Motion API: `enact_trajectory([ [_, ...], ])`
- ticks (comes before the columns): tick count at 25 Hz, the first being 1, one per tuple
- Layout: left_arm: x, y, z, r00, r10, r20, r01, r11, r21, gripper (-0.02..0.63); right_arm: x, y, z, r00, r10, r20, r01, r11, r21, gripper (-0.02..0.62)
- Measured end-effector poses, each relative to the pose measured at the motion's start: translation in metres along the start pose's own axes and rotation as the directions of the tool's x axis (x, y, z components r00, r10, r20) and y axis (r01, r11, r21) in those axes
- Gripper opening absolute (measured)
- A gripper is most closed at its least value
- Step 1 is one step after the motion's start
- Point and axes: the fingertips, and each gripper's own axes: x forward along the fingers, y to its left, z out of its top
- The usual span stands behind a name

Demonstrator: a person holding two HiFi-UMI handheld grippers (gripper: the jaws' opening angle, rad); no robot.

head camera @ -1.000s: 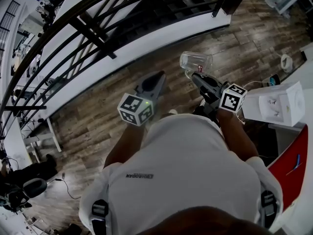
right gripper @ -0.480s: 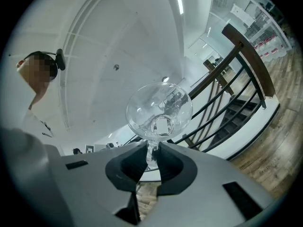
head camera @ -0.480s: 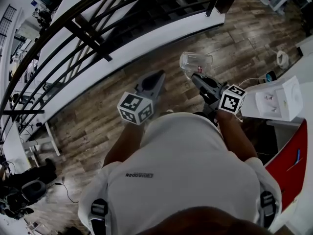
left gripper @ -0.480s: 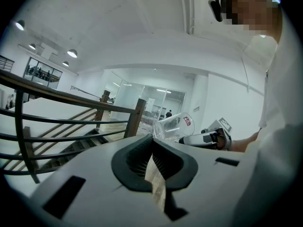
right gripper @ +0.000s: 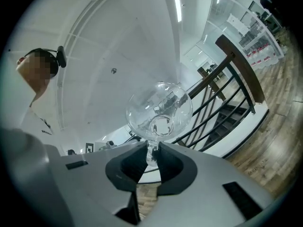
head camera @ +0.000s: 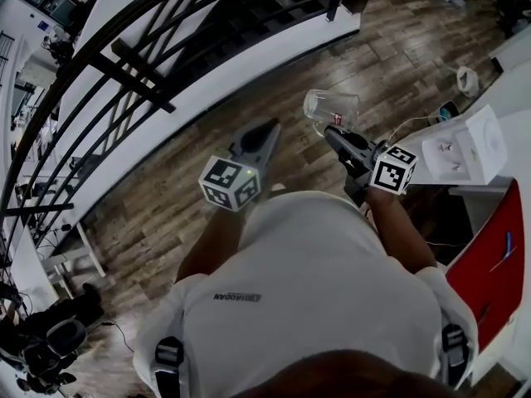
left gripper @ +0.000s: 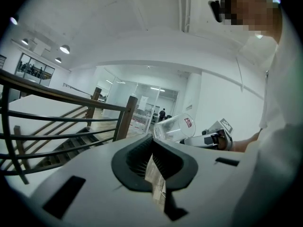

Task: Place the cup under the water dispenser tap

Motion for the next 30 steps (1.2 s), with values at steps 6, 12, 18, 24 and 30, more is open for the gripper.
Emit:
enact_trajectory([
  [6,0.030,-0.045,-0.015,0.997,-0.061,-0.036,0.061,0.998,0.002,-0.005,-0.053,-0.011,0.001,0.999,-0.044,0.032,0.044,0.999,0.002,0.051],
  [12,0.052,-0.094,-0.028,0.991,-0.116,-0.073,0.118,0.993,0.020,-0.005,-0.109,-0.023,-0.009,0.993,-0.094,0.068,0.092,0.995,0.031,0.051],
  [18,0.065,-0.131,-0.040,0.981,-0.161,-0.109,0.166,0.986,0.033,-0.005,-0.151,-0.019,-0.017,0.986,-0.130,0.102,0.127,0.991,0.033,0.051],
  [24,0.076,-0.181,-0.050,0.967,-0.224,-0.121,0.231,0.972,0.048,-0.005,-0.199,-0.010,-0.031,0.979,-0.164,0.125,0.163,0.986,0.018,0.051],
  [30,0.081,-0.221,-0.064,0.952,-0.274,-0.136,0.283,0.958,0.045,-0.005,-0.242,-0.003,-0.043,0.966,-0.211,0.148,0.213,0.977,-0.002,0.051],
])
